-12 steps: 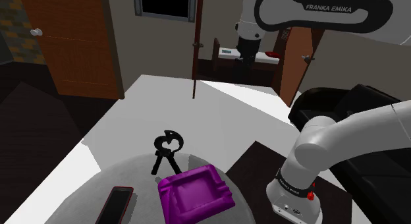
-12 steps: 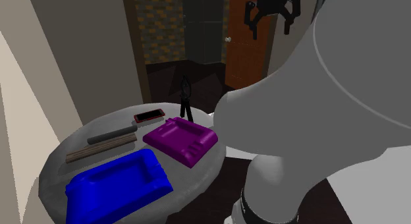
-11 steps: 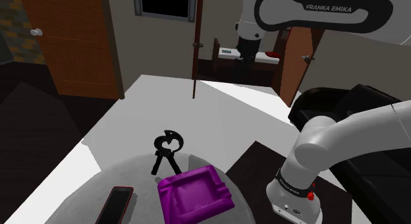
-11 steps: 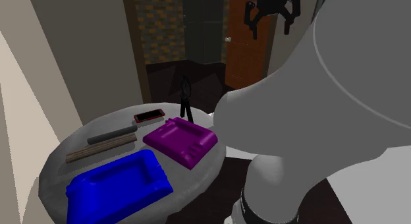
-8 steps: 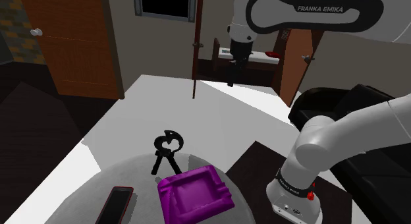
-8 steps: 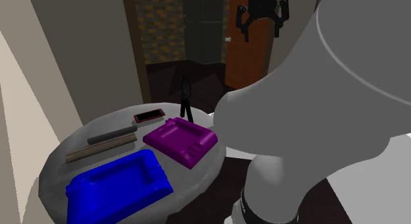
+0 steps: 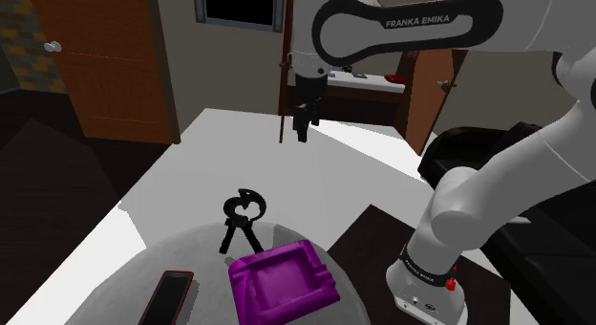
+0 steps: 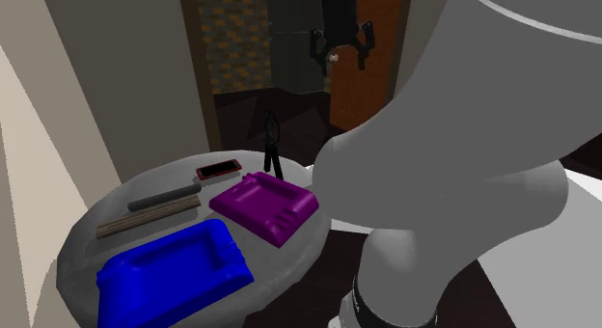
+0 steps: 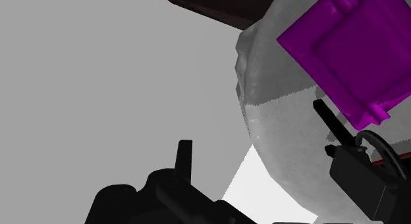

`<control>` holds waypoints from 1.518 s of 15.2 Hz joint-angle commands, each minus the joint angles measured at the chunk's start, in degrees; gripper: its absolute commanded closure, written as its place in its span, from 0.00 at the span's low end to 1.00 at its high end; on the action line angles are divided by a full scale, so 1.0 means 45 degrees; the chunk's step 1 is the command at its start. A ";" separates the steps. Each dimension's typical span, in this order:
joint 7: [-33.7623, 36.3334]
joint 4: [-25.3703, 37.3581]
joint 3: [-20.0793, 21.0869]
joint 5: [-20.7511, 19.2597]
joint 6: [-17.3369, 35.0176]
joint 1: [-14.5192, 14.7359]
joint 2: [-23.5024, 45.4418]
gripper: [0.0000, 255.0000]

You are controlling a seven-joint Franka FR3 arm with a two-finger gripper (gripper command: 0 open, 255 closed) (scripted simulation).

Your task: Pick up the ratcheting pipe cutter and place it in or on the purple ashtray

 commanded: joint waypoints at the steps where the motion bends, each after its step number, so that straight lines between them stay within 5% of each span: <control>1: 0.0142 0.0342 0.0378 0.0107 0.0174 0.0228 0.0700 0.00; 17: 0.1268 0.4124 0.2911 -0.0511 0.0879 0.1956 0.6783 0.00; 23: 0.1307 0.3159 0.2871 -0.0569 0.1897 0.1929 0.6842 0.00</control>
